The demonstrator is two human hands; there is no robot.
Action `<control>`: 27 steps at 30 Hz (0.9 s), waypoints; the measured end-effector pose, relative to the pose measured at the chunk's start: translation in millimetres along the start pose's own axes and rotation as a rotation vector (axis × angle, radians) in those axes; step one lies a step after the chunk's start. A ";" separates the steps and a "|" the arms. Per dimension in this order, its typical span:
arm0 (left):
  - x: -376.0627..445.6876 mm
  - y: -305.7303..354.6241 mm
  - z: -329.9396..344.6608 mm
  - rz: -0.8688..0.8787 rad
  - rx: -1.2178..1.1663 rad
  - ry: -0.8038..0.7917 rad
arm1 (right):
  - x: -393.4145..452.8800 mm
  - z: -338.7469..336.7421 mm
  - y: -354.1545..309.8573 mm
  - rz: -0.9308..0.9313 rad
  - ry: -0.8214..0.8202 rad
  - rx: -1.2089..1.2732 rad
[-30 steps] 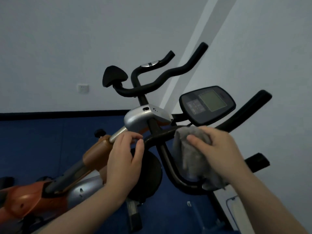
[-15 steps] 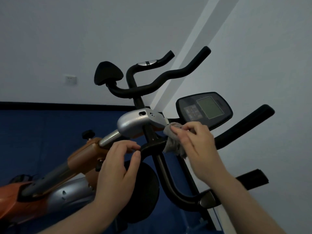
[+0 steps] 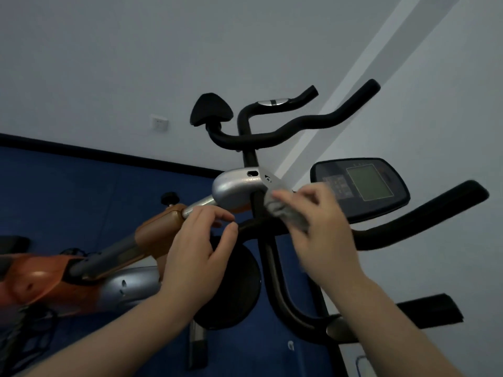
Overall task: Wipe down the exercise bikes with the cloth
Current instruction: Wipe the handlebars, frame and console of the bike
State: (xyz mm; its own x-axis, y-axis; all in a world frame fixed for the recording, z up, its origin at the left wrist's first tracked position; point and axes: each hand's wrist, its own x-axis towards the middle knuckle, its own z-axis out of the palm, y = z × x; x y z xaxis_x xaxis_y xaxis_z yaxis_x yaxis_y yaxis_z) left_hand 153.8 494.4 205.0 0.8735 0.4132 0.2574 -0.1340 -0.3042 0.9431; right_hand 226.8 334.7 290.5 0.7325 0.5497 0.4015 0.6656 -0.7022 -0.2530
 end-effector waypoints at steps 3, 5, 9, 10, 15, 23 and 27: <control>-1.1 -1.2 -0.2 -0.032 -0.029 0.036 | 12.0 11.9 -11.6 0.007 -0.140 0.062; -0.5 -1.6 -0.3 -0.036 -0.038 0.045 | 8.9 24.0 -22.0 -0.135 -0.266 -0.017; -2.4 -2.9 -0.6 -0.040 -0.103 0.036 | 19.6 -1.0 6.3 -0.247 -0.320 -0.111; -2.8 -2.8 -0.9 -0.059 -0.104 0.026 | 22.1 -5.7 10.5 -0.208 -0.291 -0.115; 2.4 -6.0 -0.3 -0.145 -0.206 0.036 | 10.1 20.4 -19.1 -0.220 -0.329 -0.059; 2.8 -8.2 -1.5 -0.116 -0.044 -0.087 | 22.5 20.4 -16.7 -0.010 -0.174 -0.074; 0.3 -9.6 -6.4 -0.089 -0.018 -0.133 | 1.8 16.0 -18.6 -0.019 -0.239 -0.098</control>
State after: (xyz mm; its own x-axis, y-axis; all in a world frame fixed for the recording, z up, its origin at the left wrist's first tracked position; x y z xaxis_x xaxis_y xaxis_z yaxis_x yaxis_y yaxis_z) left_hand 152.4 502.9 197.4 0.9364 0.3204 0.1435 -0.0603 -0.2559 0.9648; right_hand 218.1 356.0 281.9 0.7404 0.6467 0.1831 0.6714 -0.7244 -0.1563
